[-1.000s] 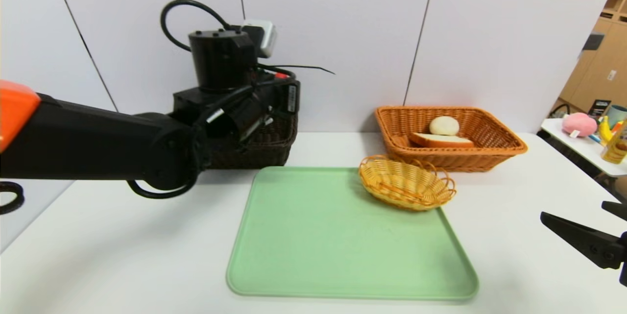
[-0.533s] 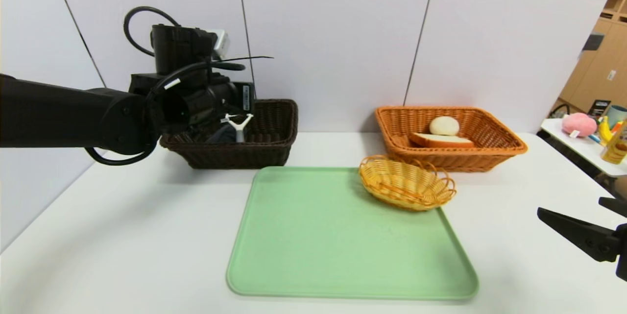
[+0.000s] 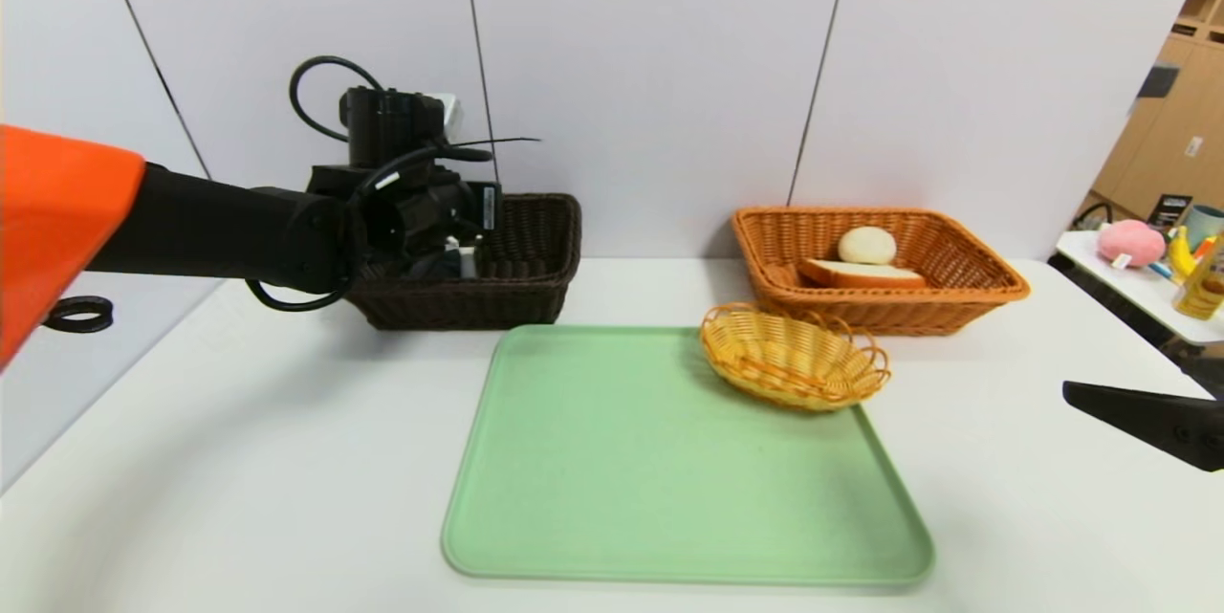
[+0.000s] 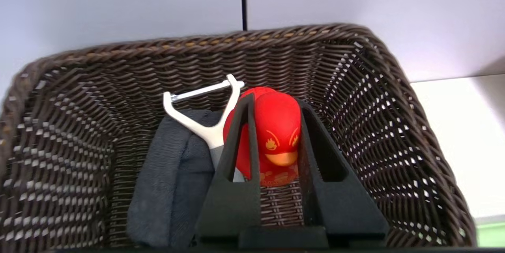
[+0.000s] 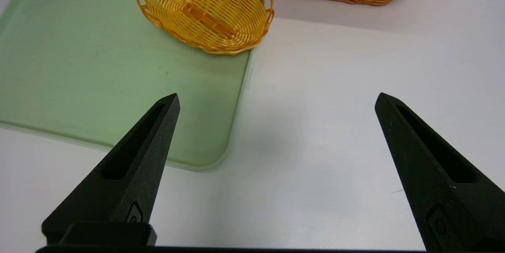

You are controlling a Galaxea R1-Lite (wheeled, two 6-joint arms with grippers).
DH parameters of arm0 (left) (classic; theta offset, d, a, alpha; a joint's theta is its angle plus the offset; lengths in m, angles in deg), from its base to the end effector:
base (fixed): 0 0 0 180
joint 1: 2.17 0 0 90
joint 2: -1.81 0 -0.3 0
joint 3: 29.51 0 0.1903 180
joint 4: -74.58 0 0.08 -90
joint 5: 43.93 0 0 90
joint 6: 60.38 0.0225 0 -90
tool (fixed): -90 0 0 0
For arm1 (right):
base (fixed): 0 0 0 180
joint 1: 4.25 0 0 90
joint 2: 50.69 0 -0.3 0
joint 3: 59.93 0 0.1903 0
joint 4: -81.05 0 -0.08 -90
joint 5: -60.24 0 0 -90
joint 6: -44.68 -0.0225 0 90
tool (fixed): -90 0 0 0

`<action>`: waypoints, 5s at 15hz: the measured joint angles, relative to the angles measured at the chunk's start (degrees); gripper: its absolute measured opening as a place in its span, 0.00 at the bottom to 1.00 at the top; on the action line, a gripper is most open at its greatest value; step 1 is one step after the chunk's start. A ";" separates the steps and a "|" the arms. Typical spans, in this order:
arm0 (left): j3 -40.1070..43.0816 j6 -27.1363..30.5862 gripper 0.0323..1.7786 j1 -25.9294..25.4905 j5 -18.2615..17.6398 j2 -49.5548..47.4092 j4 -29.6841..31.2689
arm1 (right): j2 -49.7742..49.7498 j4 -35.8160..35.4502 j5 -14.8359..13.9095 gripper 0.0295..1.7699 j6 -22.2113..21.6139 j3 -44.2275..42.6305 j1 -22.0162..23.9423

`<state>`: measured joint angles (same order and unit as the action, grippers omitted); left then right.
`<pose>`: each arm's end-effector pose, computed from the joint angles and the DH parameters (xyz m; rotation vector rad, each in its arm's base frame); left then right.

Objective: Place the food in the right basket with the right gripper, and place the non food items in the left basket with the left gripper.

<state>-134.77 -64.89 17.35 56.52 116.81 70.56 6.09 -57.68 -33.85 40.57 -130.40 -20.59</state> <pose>0.3911 -0.1343 0.2154 -0.0160 0.2382 -0.1483 0.1073 0.0298 0.2486 -0.0154 0.4817 0.1924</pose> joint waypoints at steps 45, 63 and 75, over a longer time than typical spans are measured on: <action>33.82 5.78 0.95 -17.98 -0.54 -103.84 -64.94 | -33.30 33.35 -3.95 0.97 5.67 -2.34 15.52; 81.62 11.92 0.95 -18.72 -12.86 -115.13 -19.16 | -56.81 -17.80 7.09 0.97 12.92 46.86 16.36; 81.88 10.44 0.95 -18.72 -12.64 -115.10 -20.14 | -56.81 -17.42 4.12 0.97 6.28 47.10 16.41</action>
<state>-52.88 -54.45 -1.38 43.88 1.70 50.42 -50.72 -75.10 -29.73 46.85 -83.29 -4.18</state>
